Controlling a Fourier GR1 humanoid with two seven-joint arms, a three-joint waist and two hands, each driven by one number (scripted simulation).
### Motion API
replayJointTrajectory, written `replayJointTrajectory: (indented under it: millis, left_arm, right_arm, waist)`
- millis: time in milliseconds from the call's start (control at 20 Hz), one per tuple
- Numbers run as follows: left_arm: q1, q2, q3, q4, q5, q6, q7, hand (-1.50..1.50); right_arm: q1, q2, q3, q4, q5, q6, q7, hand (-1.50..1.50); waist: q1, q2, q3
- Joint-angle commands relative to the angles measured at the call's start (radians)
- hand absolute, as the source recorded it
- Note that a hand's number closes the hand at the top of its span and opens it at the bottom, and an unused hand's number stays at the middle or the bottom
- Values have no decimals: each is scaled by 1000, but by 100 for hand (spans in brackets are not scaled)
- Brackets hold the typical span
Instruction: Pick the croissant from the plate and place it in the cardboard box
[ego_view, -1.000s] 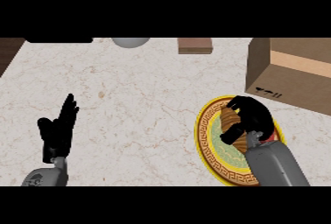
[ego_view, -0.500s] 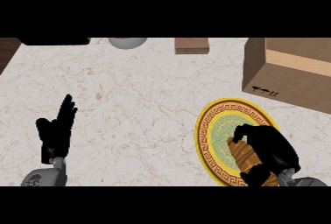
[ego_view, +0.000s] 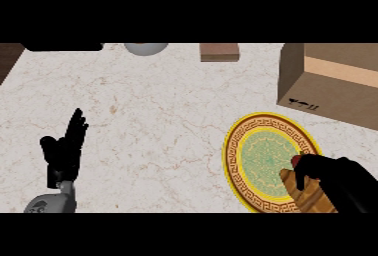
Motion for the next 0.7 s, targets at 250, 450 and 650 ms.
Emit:
replayJointTrajectory:
  millis: [250, 450, 650]
  left_arm:
    - [37, -12, -13, -59, -11, 12, 28, 0]
    - [24, 3, -1, 0, -7, -24, -36, 0]
    - [39, -31, -20, -8, -32, 15, -19, 0]
  right_arm:
    - [43, -49, -408, -341, -323, 111, 28, 150]
    - [-104, -40, -523, -322, -440, 210, 141, 150]
    - [-235, -133, -709, -203, -549, 288, 164, 150]
  waist:
    - [-2, -2, 0]
    - [6, 1, -1]
    - [12, 2, -1]
